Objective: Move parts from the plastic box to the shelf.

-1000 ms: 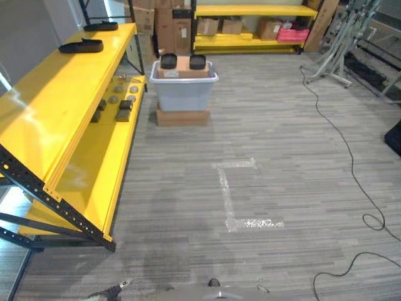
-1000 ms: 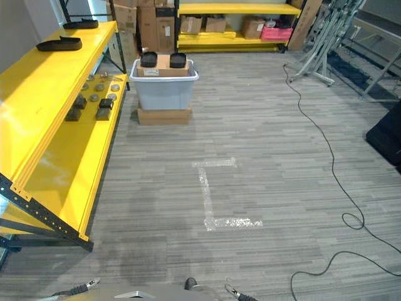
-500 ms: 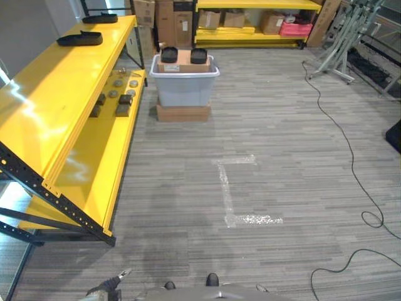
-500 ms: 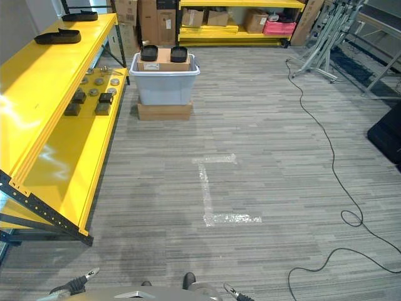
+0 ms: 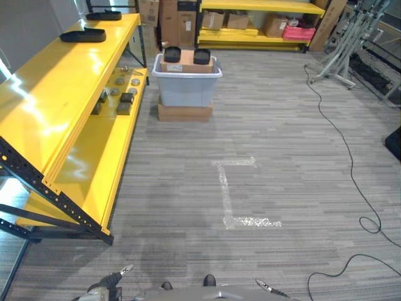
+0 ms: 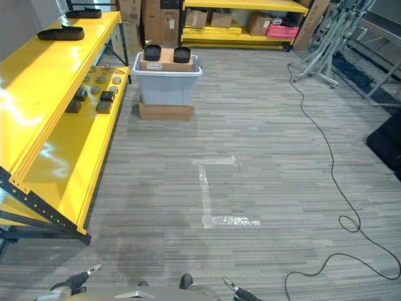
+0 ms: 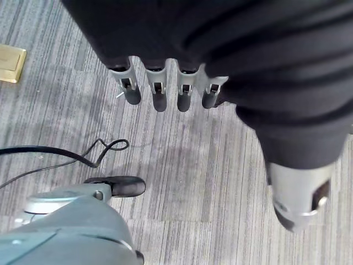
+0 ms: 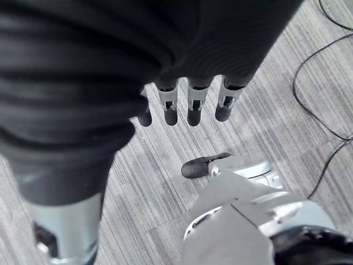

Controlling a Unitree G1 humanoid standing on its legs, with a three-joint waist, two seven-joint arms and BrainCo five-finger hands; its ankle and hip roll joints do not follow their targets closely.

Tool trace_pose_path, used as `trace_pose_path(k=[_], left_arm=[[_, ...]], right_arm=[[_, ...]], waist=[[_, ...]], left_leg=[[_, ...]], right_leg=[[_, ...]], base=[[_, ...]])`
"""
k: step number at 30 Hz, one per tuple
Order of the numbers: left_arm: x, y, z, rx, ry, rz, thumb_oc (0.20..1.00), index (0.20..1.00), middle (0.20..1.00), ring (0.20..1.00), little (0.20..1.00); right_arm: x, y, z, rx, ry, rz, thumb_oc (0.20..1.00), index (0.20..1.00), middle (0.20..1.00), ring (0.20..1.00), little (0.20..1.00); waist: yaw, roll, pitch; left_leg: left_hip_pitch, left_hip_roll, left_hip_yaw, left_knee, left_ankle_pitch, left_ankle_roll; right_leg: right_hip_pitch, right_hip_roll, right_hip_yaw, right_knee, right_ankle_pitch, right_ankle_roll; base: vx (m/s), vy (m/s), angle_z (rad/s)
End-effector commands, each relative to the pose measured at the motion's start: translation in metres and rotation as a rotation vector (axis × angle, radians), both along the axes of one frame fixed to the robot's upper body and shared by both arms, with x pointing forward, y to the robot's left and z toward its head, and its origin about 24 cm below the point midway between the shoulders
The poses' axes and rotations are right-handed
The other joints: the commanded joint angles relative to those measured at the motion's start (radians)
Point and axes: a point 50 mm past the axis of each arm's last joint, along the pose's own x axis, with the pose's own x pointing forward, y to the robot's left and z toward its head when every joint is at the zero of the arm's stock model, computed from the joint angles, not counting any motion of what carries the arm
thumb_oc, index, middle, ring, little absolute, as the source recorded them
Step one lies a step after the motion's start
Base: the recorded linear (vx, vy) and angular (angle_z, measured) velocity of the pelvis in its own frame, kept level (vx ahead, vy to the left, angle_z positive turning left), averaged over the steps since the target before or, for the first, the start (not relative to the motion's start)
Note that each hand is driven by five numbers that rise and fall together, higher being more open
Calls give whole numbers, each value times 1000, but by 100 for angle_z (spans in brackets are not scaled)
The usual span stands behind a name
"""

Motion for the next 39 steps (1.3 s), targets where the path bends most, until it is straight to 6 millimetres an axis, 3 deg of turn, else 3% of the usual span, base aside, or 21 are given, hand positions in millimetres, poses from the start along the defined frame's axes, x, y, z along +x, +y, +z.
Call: trace_pose_path(k=[1,12,17,26,28,29,32,35,39], left_arm=[[18,3,4,38,-18,-44,1000,1000,1000,1000,1000],[24,-9,3,26,-67,-109,1000,1000,1000,1000,1000],[48,-14,13,-3,-257,-64,1000,1000,1000,1000,1000],[74,-16,25,-18,-363,-85,1000,1000,1000,1000,1000],[75,-16,25,-19,-360,-93,1000,1000,1000,1000,1000],[73,-15,24,-9,-339,-102,1000,1000,1000,1000,1000],[68,-13,22,8,-304,-128,1000,1000,1000,1000,1000],[64,-12,20,8,-286,-111,1000,1000,1000,1000,1000],[57,-10,17,6,-261,-92,1000,1000,1000,1000,1000]], right_arm=[[13,-16,7,-104,-36,113,1000,1000,1000,1000,1000],[24,-7,7,-112,-97,227,1000,1000,1000,1000,1000],[59,-3,21,-137,-327,198,1000,1000,1000,1000,1000],[82,-6,35,-147,-477,201,1000,1000,1000,1000,1000],[84,-6,36,-149,-488,188,1000,1000,1000,1000,1000],[90,-2,38,-155,-506,178,1000,1000,1000,1000,1000],[92,8,35,-117,-494,168,1000,1000,1000,1000,1000],[84,11,30,-100,-461,187,1000,1000,1000,1000,1000],[61,13,19,-91,-373,214,1000,1000,1000,1000,1000]], waist=[[-2,12,17],[1,10,20],[1,3,29],[-4,-3,44],[-3,-3,50],[-4,-1,62],[-14,12,106],[-29,6,128],[-75,-1,135]], left_leg=[[1,-6,54,-2,-82,-9],[12,-8,50,-2,-88,-3],[16,-13,51,24,-102,11],[14,-19,54,54,-123,29],[14,-20,48,59,-127,35],[15,-20,54,62,-130,46],[0,-11,68,80,-132,64],[10,-22,70,91,-149,58],[55,-46,45,87,-185,53]], right_leg=[[63,-20,-34,17,-138,65],[69,-23,-31,24,-142,65],[66,-33,-20,46,-143,66],[49,-44,-11,96,-152,71],[39,-44,-8,127,-161,72],[2,-57,-18,213,-164,83],[-130,-82,-15,409,-96,120],[-175,-88,-33,349,-46,133],[-249,-75,-1,236,18,151]], base=[[0,0,0],[4,2,0],[45,48,-1],[39,63,-1],[80,86,-5],[81,84,-13],[91,55,-30],[217,-41,-20],[281,-64,-4]])
